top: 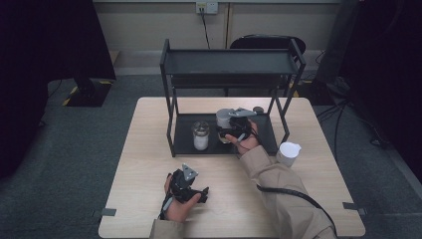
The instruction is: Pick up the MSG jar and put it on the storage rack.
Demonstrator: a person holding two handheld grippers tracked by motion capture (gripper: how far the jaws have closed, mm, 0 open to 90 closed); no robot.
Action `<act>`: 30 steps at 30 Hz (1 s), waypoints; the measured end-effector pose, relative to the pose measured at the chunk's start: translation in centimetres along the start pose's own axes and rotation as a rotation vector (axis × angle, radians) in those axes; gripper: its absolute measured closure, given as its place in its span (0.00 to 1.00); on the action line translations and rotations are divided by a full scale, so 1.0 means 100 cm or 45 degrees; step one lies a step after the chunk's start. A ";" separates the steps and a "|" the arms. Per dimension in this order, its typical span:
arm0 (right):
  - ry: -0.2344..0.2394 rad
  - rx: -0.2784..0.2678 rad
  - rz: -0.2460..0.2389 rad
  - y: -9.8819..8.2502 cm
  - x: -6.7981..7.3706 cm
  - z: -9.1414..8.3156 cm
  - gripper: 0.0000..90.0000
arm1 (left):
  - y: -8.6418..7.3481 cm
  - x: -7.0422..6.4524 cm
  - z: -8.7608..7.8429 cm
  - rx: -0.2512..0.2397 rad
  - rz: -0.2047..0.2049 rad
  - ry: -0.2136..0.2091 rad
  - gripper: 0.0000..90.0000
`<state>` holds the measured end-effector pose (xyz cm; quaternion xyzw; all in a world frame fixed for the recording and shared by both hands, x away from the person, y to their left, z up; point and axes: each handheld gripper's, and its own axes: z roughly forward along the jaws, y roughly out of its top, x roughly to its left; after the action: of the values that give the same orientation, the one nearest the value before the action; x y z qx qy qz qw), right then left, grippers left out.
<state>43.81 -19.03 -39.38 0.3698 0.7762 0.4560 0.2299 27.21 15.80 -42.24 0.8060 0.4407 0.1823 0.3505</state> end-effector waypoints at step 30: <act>-0.023 0.093 -0.002 0.008 0.005 -0.011 0.32 | 0.000 0.000 0.000 0.003 0.005 0.000 0.00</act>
<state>43.00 -19.00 -38.17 0.3815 0.7905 0.4238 0.2237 27.23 15.82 -42.20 0.8073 0.4395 0.1824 0.3492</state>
